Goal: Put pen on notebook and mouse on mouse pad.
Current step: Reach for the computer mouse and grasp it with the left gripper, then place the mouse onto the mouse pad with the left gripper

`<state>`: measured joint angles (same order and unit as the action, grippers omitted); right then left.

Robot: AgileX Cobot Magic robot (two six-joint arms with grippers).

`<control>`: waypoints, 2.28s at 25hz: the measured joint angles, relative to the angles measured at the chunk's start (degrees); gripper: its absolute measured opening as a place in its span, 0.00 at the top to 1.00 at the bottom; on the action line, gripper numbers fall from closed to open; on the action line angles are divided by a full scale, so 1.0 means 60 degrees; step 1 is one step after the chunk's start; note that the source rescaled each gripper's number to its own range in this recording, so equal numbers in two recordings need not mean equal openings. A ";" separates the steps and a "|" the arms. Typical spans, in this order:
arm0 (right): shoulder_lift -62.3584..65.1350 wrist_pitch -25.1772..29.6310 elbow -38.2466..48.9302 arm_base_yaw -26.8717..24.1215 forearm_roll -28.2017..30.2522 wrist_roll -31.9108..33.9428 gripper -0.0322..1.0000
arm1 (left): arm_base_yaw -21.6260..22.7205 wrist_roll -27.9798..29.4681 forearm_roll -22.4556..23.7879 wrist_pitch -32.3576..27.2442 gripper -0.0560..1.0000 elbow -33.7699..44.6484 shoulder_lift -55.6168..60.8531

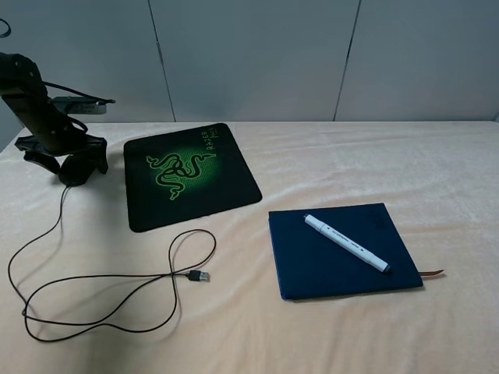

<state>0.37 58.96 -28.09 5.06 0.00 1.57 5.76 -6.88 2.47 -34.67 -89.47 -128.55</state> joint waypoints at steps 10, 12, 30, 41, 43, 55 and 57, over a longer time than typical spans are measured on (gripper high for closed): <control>0.0000 0.0000 0.0000 0.0000 0.0000 0.0000 0.00 | 0.0000 0.0009 -0.0010 0.0000 0.54 0.0000 -0.0002; 0.0000 0.0000 0.0000 0.0000 0.0000 0.0000 0.00 | 0.0000 0.0009 -0.0010 0.0000 0.78 0.0000 -0.0002; 0.0000 0.0000 0.0000 0.0000 0.0000 0.0000 0.00 | 0.0000 0.0016 -0.0002 -0.0145 0.95 0.0000 0.0138; 0.0000 0.0000 0.0000 0.0000 0.0000 0.0000 0.00 | 0.0000 0.0016 -0.0274 -0.0804 0.95 -0.0096 0.1699; 0.0000 0.0000 0.0000 0.0000 0.0000 0.0000 0.00 | 0.0000 0.0003 -0.0591 -0.0917 0.95 -0.0096 0.1867; 0.0000 0.0000 0.0000 0.0000 0.0000 0.0000 0.00 | -0.2420 -0.0968 -0.1373 -0.0933 0.95 -0.0107 0.1881; 0.0000 0.0000 0.0000 0.0000 0.0000 0.0000 0.00 | -0.2877 -0.0956 -0.1199 -0.0894 0.95 -0.0107 0.1798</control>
<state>0.37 58.96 -28.09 5.06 0.00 1.57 -11.50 -12.62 -4.72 -40.03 -90.11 -117.76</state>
